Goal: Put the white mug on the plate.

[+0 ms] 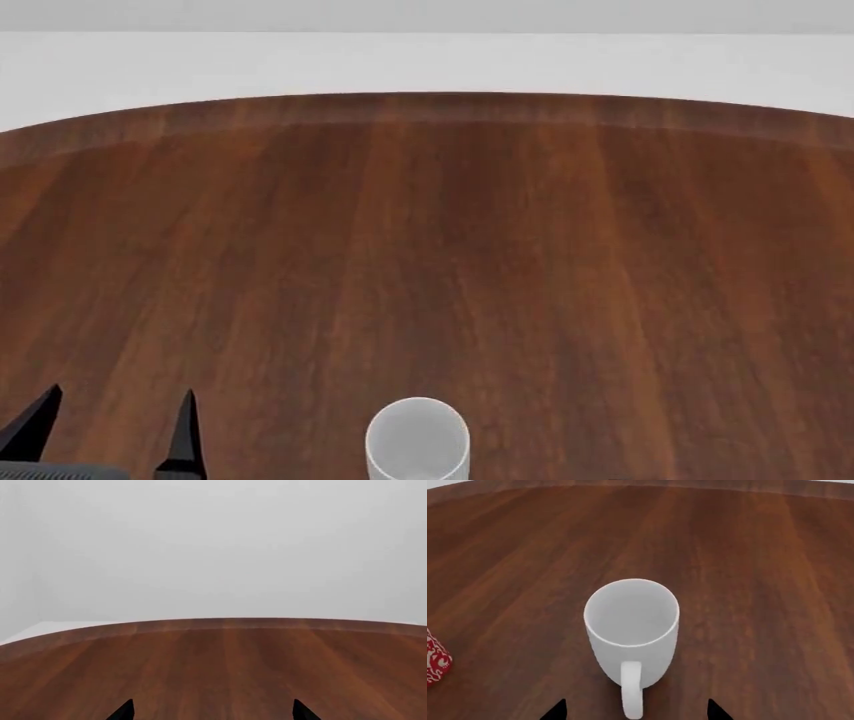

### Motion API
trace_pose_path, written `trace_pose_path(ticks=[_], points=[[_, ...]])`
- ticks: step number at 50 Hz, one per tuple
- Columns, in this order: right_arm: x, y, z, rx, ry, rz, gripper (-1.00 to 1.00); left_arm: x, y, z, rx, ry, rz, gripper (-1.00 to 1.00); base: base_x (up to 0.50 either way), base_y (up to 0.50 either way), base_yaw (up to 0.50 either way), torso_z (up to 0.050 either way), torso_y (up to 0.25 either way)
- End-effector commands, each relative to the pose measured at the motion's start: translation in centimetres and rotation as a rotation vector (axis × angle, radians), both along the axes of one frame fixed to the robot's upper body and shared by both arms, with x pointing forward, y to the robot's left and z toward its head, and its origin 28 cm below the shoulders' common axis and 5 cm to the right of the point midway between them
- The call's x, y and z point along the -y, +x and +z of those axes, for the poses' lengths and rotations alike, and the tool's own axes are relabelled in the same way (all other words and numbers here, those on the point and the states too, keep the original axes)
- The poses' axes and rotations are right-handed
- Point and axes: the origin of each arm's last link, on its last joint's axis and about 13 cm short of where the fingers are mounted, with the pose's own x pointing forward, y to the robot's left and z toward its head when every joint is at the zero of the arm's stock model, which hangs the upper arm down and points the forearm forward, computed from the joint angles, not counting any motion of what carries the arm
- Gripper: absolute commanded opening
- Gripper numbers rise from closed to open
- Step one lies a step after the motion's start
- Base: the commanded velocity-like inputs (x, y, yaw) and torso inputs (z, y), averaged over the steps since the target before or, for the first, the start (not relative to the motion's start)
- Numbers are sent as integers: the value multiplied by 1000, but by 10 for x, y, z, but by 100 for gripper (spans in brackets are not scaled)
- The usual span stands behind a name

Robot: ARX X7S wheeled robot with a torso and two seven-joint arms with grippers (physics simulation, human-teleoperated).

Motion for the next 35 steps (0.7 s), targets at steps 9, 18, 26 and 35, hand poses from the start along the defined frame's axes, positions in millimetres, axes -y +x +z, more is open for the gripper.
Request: trace_pose_path(ticks=[9, 18, 26, 35], points=[[-5, 14, -13, -60, -38, 57, 100, 0, -1, 3, 8, 2, 3, 100, 0, 0, 0, 0, 0], [-3, 19, -20, -68, -55, 53, 100, 1, 0, 3, 9, -2, 0, 100, 0, 0, 0, 0, 0], [-3, 27, -26, -70, -73, 57, 100, 1, -1, 5, 12, -3, 1, 100, 0, 0, 0, 0, 0], [-3, 32, -30, -73, -90, 69, 100, 2, -1, 7, 21, -10, -5, 100, 0, 0, 0, 0, 0]])
